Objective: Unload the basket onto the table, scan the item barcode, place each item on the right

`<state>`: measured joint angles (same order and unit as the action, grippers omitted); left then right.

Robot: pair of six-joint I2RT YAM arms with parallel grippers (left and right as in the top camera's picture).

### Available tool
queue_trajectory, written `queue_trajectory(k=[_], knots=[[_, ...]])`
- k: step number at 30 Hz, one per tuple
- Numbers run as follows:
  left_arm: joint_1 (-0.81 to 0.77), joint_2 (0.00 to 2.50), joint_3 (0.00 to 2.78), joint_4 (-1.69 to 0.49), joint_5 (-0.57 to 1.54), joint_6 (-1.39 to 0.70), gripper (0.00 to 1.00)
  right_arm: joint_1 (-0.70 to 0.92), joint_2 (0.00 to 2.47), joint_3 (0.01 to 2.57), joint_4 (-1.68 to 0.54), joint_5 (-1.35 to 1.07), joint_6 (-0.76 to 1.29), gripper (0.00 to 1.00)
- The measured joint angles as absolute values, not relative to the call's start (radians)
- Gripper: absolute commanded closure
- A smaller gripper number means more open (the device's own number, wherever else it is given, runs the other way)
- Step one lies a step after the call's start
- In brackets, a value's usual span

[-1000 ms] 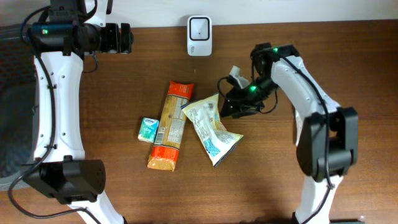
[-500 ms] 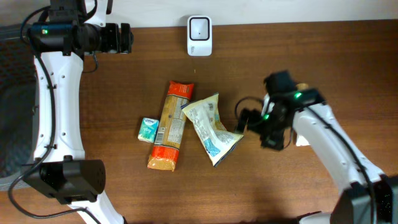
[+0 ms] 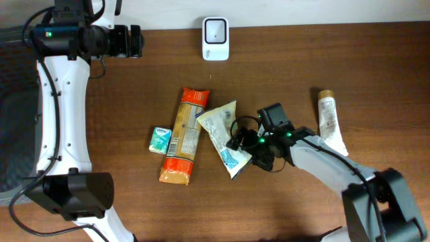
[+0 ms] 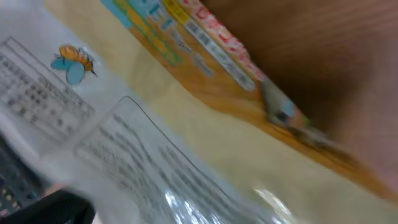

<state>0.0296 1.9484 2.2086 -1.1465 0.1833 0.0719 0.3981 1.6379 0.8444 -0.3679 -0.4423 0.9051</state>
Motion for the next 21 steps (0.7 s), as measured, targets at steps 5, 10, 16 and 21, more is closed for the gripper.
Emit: queue_trajectory(k=[5, 10, 16, 21], knots=[[0.03, 1.948, 2.209, -1.147, 0.183, 0.072, 0.01, 0.408, 1.697, 0.84, -0.25, -0.418, 0.916, 0.75], [0.03, 1.948, 2.209, -1.147, 0.183, 0.072, 0.01, 0.398, 1.697, 0.84, -0.245, -0.428, 0.871, 0.89], [0.03, 1.948, 2.209, -1.147, 0.183, 0.072, 0.01, 0.248, 1.694, 0.969, -0.598, -0.656, 0.443, 0.96], [0.03, 1.948, 2.209, -1.148, 0.184, 0.072, 0.01, 0.2, 1.691, 1.153, -0.856, -0.671, -0.001, 0.96]])
